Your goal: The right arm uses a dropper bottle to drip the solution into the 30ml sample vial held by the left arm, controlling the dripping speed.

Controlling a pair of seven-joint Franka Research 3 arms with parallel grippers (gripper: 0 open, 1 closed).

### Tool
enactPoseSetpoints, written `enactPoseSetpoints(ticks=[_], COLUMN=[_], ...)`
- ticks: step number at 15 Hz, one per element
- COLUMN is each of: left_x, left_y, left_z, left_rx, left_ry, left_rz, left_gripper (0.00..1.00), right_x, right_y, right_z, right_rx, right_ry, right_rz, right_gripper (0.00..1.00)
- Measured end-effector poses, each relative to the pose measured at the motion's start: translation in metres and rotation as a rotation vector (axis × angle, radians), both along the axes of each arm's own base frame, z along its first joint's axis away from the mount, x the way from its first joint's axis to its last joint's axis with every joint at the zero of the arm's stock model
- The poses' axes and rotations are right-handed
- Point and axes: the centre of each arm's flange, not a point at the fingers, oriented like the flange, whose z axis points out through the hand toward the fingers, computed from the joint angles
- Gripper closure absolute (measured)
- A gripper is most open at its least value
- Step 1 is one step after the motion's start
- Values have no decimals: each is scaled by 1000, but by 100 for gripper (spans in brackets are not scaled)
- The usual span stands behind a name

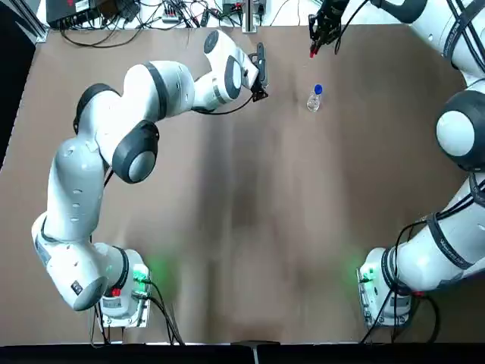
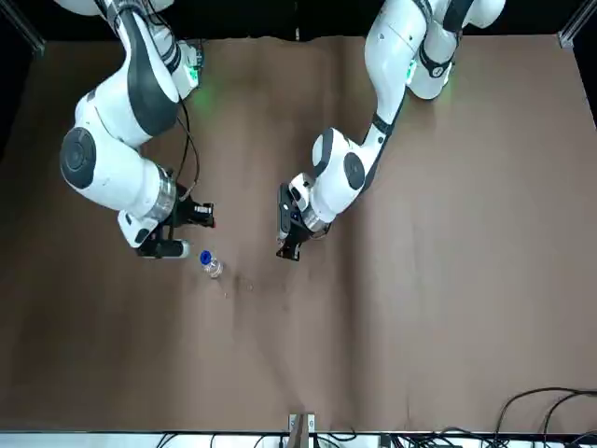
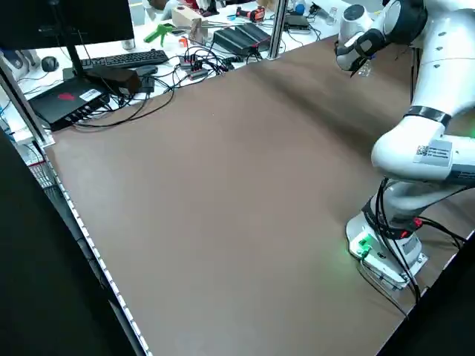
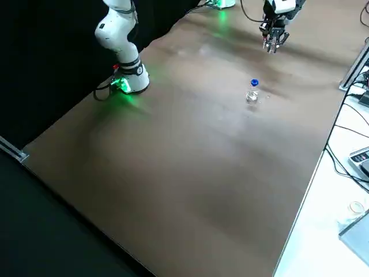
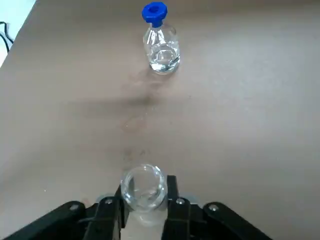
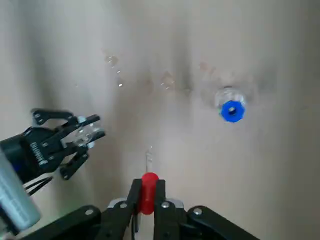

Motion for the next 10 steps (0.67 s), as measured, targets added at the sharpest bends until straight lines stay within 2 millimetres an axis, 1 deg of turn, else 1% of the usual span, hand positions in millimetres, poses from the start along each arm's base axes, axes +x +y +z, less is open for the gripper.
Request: enactPoseSetpoints(ticks=[5,10], left_x=[1,0], left_y=[1,0], left_z=[0,0], left_rx=[1,1], left_ry=[-1,-1], left_rz=[1,0], left_gripper=[69,69], right_x=[-6,-7], right_y=[17,38], right_z=[2,9], right_rx=[67,122], right_ry=[24,-26], right_rz=[-4,-11], right_gripper=[86,86])
